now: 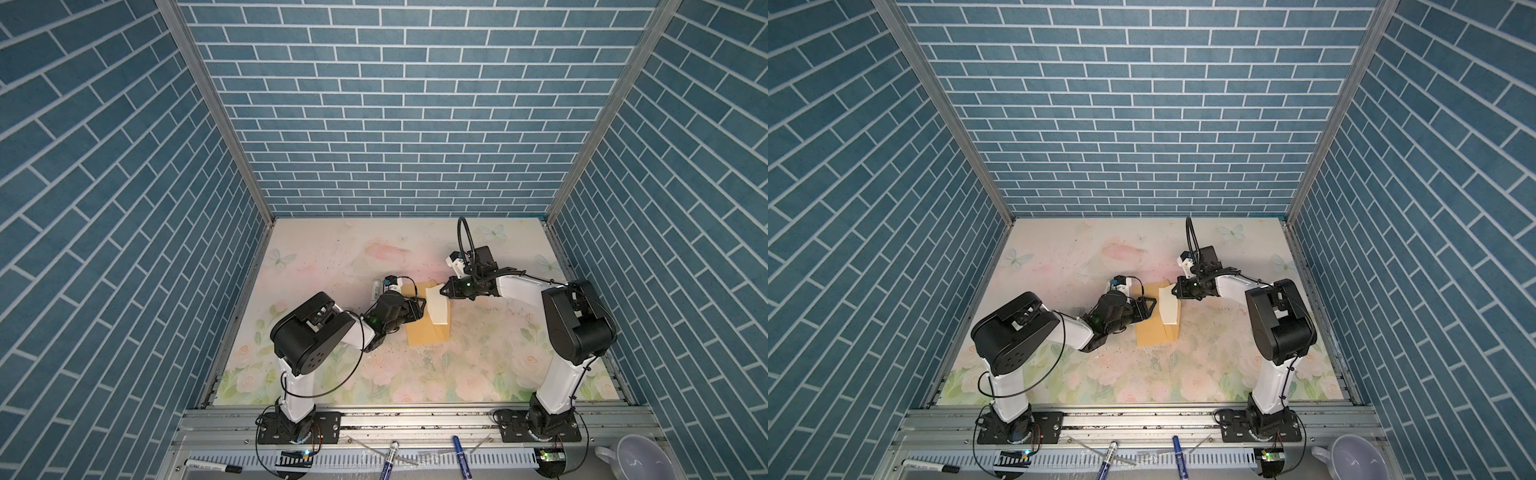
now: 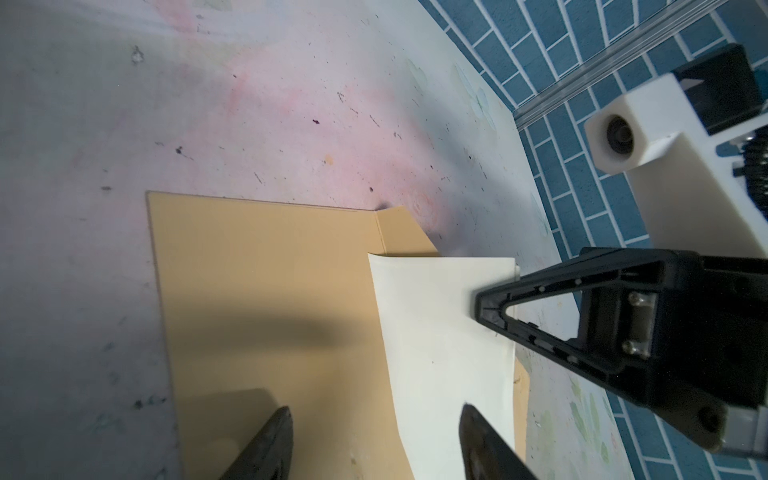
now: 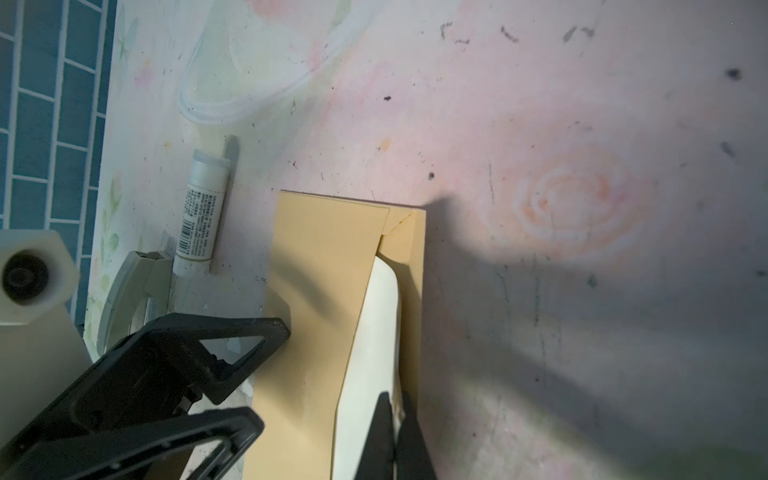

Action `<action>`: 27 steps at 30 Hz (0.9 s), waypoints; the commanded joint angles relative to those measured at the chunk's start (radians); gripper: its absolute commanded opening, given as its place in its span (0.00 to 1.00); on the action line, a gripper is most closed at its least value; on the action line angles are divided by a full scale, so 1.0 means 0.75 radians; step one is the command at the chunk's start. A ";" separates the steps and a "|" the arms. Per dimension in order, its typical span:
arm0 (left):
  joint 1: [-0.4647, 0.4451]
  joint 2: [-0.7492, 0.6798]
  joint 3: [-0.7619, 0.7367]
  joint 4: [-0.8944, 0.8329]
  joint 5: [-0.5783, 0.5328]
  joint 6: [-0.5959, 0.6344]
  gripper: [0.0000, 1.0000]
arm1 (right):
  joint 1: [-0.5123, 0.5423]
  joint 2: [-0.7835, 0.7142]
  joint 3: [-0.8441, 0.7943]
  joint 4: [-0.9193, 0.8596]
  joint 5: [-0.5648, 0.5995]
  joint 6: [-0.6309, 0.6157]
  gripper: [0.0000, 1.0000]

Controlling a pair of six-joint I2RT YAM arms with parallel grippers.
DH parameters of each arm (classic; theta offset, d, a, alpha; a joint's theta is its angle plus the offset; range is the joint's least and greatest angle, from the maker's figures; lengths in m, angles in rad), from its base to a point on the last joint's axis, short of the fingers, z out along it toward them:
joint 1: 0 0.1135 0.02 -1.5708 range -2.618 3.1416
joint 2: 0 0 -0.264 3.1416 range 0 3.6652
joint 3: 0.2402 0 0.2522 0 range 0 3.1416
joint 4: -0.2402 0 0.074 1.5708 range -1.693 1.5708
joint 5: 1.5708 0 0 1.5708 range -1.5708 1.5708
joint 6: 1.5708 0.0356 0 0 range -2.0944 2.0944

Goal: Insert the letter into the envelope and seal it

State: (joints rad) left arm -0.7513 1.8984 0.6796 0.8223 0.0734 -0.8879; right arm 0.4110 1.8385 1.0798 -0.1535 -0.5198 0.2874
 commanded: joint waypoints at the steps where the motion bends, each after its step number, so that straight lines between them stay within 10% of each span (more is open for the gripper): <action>1: 0.004 0.060 -0.028 -0.101 0.025 -0.016 0.65 | 0.023 0.036 0.073 -0.100 0.032 -0.091 0.00; 8: 0.004 0.064 -0.032 -0.092 0.027 -0.017 0.65 | 0.044 0.054 0.107 -0.138 0.052 -0.116 0.00; 27: 0.004 0.070 -0.037 -0.077 0.027 -0.025 0.65 | 0.086 -0.322 0.100 -0.329 0.243 0.054 0.47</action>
State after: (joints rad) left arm -0.7509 1.9079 0.6781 0.8440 0.0742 -0.9016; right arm 0.4492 1.6436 1.1400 -0.3542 -0.3630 0.2722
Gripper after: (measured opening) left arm 0.647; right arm 0.459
